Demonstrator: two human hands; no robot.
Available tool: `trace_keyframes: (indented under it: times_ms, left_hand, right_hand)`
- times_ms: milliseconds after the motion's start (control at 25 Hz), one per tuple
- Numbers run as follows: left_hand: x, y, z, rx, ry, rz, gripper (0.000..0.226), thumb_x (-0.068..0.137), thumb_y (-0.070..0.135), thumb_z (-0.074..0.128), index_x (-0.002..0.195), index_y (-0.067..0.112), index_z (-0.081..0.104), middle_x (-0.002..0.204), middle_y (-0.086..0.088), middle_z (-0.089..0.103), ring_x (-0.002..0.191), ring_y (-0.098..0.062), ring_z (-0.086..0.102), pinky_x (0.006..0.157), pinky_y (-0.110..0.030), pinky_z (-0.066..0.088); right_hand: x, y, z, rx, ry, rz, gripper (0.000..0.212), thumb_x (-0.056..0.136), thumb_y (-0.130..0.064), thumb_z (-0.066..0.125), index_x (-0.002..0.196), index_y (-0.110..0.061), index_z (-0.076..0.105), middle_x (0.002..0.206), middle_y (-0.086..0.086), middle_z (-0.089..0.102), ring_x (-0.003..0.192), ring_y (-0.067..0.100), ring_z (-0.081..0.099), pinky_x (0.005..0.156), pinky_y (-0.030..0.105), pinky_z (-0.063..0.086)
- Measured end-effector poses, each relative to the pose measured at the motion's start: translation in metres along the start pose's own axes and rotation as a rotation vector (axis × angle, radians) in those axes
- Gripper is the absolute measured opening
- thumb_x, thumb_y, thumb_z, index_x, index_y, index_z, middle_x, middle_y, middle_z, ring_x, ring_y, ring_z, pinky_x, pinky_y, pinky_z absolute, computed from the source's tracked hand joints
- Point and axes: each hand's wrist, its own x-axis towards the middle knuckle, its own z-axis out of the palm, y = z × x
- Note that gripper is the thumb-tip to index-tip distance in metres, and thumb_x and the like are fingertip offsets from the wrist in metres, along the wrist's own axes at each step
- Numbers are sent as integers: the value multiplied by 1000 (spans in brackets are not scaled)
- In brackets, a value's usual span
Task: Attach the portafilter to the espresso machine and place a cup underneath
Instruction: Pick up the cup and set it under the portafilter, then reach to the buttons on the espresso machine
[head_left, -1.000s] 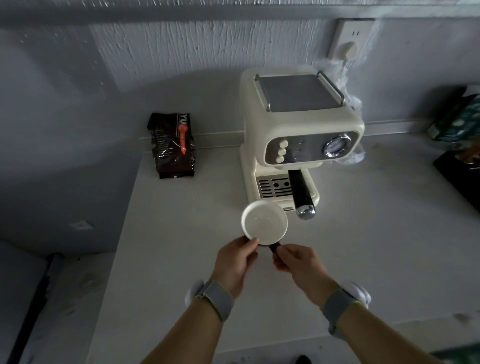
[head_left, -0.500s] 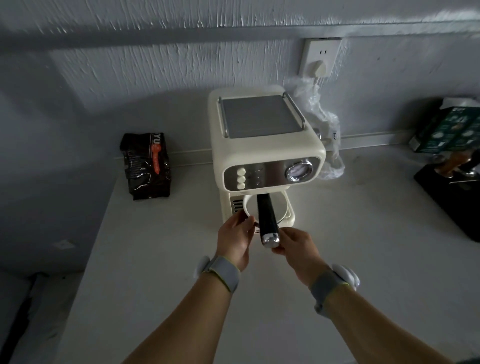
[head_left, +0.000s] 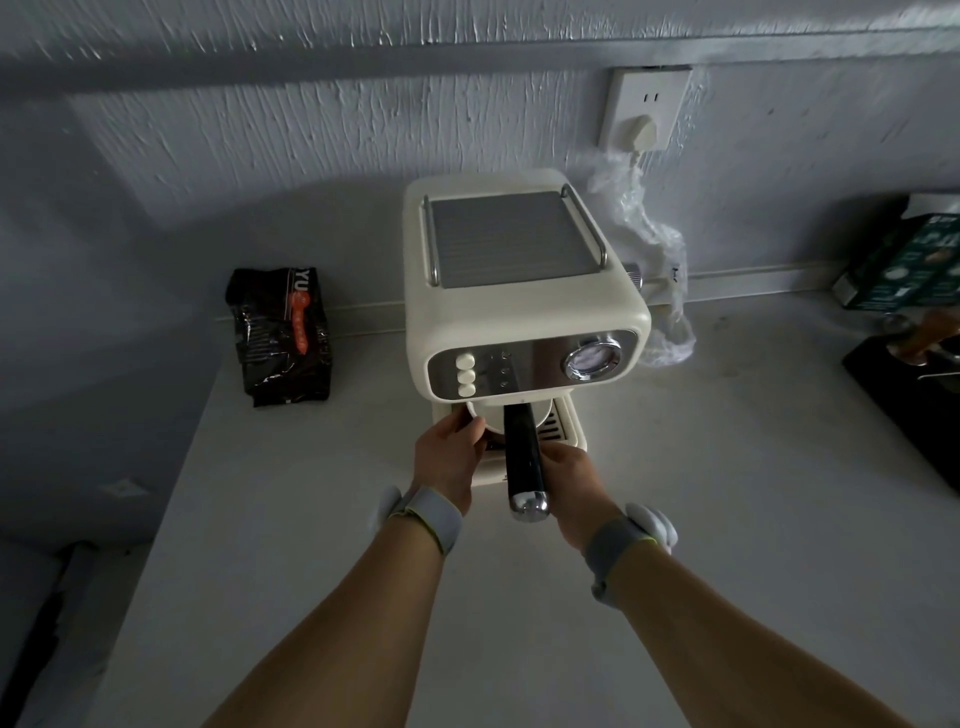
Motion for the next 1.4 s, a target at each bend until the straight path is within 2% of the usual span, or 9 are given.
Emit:
trace_keyframes:
  times_ms: [200,400,520,680,880,1000,1120,1240,1400]
  left_hand:
    - [4,-5,-3,-3,-18,-19,17,87,8,60,81,13,75,75,-4,69,79,-15,64,73,-19,54]
    - [5,8,-25,220,-13,-1,12,84,14,60,77,16,69,91,-16,68,88,-27,62,88,-38,51]
    - [-1,23,-53,655,-80,29,19,83,15,58,64,14,62,73,-13,61,76,-26,57,73,-34,47]
    - [-19,44,-71,1762,-489,-82,19,95,25,50,94,12,64,97,-10,58,89,-23,55,78,-28,41]
    - [-33,91,-68,2025,-490,-5,18,98,23,47,102,13,62,108,-8,58,93,-19,49,79,-25,36]
    - [-38,139,-64,2044,-439,63,35,99,19,48,128,2,60,135,-14,59,116,-25,57,89,-25,40]
    - [-43,191,-65,2032,-374,169,37,96,28,53,120,5,66,127,-13,64,105,-24,61,93,-33,46]
    - [-53,222,-61,1780,-130,557,32,90,29,59,113,9,70,116,-10,71,92,-23,63,84,-31,48]
    - [-70,214,-41,1342,-121,919,34,92,26,56,123,17,66,120,-3,71,109,-19,66,93,-18,40]
  right_hand:
    - [-4,-2,1,3,-14,24,24,87,-17,62,64,-16,71,61,1,67,63,19,61,60,26,49]
    - [2,-11,-35,-120,-58,135,28,90,-17,54,109,-1,67,98,15,71,88,28,68,83,36,54]
    - [5,-21,-59,-907,-60,59,35,96,-21,42,118,-5,64,120,15,64,113,32,60,93,36,50]
    - [4,-43,-84,-1434,-177,154,30,80,-15,53,103,-5,71,95,8,69,92,27,67,78,30,53]
    - [2,-98,-90,-1674,-152,37,25,81,-12,51,99,-9,68,92,10,62,80,24,58,66,27,47]
    - [-1,-144,-95,-1750,-95,-88,29,89,-17,49,110,-5,66,99,9,63,87,23,60,63,24,43]
    - [-4,-189,-103,-1733,58,-260,23,87,-25,50,97,-10,65,94,8,63,85,26,62,69,27,43]
    - [-9,-235,-101,-1558,237,-379,24,84,-29,55,70,-9,54,82,9,62,67,24,55,61,28,43]
    - [-27,-248,-80,-1326,243,-698,36,92,-31,44,91,-5,69,91,15,67,81,32,61,70,34,50]
